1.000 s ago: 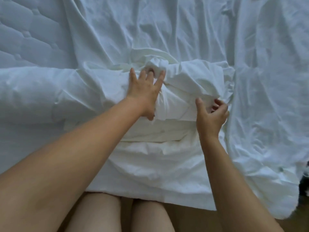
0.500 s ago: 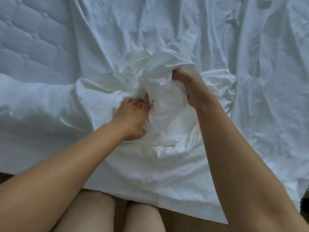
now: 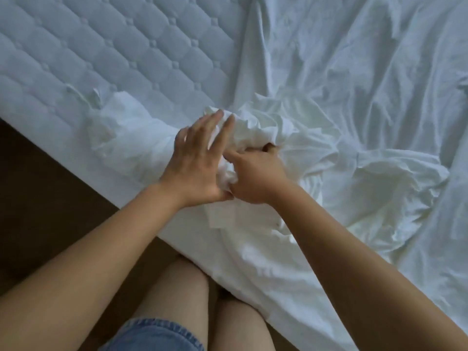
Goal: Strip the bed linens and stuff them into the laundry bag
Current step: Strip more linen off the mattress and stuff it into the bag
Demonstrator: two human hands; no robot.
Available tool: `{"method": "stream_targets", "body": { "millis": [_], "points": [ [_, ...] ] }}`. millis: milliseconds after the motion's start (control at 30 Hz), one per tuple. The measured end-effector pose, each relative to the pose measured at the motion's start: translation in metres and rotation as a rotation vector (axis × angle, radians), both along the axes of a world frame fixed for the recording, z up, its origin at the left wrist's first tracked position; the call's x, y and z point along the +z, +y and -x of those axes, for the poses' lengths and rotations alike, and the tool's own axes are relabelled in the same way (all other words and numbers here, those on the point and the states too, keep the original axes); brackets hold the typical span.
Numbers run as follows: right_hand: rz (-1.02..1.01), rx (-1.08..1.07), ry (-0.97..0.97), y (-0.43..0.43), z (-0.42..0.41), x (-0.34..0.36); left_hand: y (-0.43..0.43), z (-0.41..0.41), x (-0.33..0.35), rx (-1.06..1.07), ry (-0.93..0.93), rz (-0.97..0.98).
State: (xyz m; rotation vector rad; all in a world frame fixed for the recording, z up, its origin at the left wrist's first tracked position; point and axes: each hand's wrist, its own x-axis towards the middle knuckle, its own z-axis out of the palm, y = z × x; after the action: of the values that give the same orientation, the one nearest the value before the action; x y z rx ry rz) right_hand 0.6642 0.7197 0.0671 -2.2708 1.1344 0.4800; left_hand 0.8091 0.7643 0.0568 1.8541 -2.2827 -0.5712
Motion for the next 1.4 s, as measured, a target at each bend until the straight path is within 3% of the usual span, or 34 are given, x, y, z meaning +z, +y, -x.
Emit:
{"method": "stream_targets", "body": {
  "millis": [100, 200, 267, 400, 567, 633, 733, 800, 900, 1100, 1200, 1300, 1400],
  "points": [
    [0.136, -0.067, -0.146, 0.012, 0.008, -0.009, -0.018, 0.008, -0.022, -0.158, -0.054, -0.421],
    [0.368, -0.284, -0.322, 0.022, 0.026, -0.014, -0.025, 0.022, -0.038, -0.096, -0.08, -0.405],
    [0.384, -0.329, -0.204, 0.028, 0.028, -0.014, -0.025, 0.025, -0.042, -0.087, -0.093, -0.331],
    [0.009, -0.151, 0.168, 0.009, 0.016, -0.01, -0.024, 0.021, -0.043, -0.057, -0.005, -0.371],
    [0.026, -0.04, 0.363, 0.007, 0.001, -0.011, -0.009, 0.003, -0.033, 0.022, 0.051, -0.431],
    [0.074, -0.035, 0.422, 0.014, -0.005, -0.013, 0.008, -0.013, -0.034, 0.187, 0.081, -0.323],
    [0.136, -0.064, 0.43, 0.018, -0.012, -0.015, 0.031, -0.036, -0.038, 0.731, 0.157, -0.198],
    [0.156, -0.077, 0.419, 0.021, -0.017, -0.017, 0.034, -0.045, -0.042, 1.019, 0.196, -0.273],
    [0.165, -0.075, 0.42, 0.024, -0.022, -0.018, 0.022, -0.049, -0.043, 1.271, 0.277, -0.296],
    [0.191, -0.083, 0.368, 0.028, -0.015, -0.021, -0.003, -0.078, -0.048, 1.919, 0.791, -0.317],
    [0.196, -0.093, 0.342, 0.027, -0.011, -0.023, -0.004, -0.092, -0.05, 1.826, 1.022, -0.359],
    [0.192, -0.097, 0.308, 0.031, -0.006, -0.024, -0.001, -0.1, -0.044, 1.613, 0.969, -0.465],
    [0.189, -0.122, 0.262, 0.04, 0.005, -0.026, -0.016, -0.089, -0.031, 1.38, 0.962, -0.438]
  ]
}}
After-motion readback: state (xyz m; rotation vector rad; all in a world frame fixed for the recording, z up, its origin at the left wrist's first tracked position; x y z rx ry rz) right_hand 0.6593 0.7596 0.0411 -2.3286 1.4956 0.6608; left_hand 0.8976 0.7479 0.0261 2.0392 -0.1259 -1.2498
